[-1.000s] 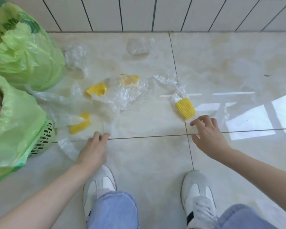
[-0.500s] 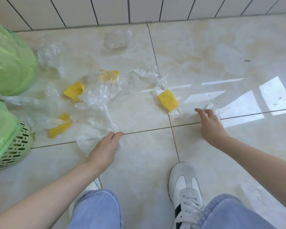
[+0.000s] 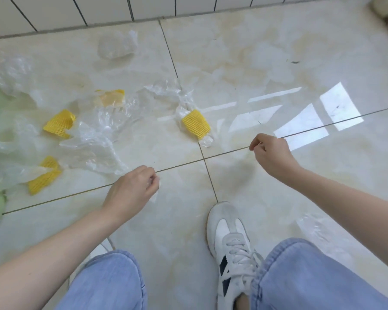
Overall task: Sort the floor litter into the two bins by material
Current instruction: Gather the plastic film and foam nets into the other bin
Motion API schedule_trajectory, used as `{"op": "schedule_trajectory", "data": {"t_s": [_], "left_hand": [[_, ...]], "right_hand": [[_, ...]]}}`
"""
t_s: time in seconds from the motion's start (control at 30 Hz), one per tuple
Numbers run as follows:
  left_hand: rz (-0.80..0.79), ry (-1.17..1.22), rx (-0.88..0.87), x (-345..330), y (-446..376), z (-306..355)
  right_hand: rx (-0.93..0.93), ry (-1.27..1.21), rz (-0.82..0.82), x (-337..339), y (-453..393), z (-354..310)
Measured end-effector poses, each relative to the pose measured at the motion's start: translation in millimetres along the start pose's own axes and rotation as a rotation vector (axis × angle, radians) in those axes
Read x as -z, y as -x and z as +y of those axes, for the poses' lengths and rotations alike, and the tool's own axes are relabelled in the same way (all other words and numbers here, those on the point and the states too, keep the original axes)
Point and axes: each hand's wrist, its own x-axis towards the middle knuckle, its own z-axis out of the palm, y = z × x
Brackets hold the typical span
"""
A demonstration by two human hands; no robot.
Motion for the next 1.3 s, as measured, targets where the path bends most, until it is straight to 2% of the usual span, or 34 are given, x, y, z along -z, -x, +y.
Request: {"op": "schedule_trajectory", "data": {"t_s": [0.07, 0.13, 0.27, 0.33, 0.47, 0.53, 0.63, 0.77, 0.87, 0.97, 1.03, 1.2, 1.3], "left_hand": [[0.060, 0.022, 0.026, 5, -6, 2], [0.150, 0.042, 0.071, 12, -11, 4], [0.189, -0.042, 0.298, 16, -11, -4], [0.162, -0.046, 0.412, 15, -8, -14], [-0.025, -0.054, 0.564, 8, -8, -30], [-0.090, -0.049, 0.550, 2, -9, -32], [-0.087, -0.037, 0.493, -8, -12, -23], [-0.109, -0.033, 0.378, -21, -6, 3], [-0.148, -0.039, 0.291, -30, 0, 15], [-0.154, -0.044, 0.266, -35, 2, 20], [-0.148, -0.043, 0.255, -35, 1, 22], [-0.176, -0.025, 0.195, -37, -2, 27], [-0.195, -0.024, 0.113, -43, -1, 39]], "right_hand": [[-0.096, -0.067, 0.007, 10, 6, 6], [-0.227, -0.004, -0.032, 15, 15, 19], [-0.455, 0.262, -0.307, 15, 47, 60], [-0.527, 0.288, -0.351, 9, 63, 80], [-0.615, 0.315, -0.353, 0, 86, 110], [-0.631, 0.311, -0.341, -4, 92, 117], [-0.598, 0.248, -0.309, -8, 90, 116], [-0.362, 0.235, -0.184, -6, 81, 114], [-0.446, 0.231, -0.145, -4, 85, 122], [-0.579, 0.181, -0.155, -3, 96, 136], [-0.603, 0.140, -0.128, -4, 102, 143], [-0.544, 0.112, -0.097, -16, 106, 140], [-0.376, 0.141, -0.106, -27, 103, 127]]}}
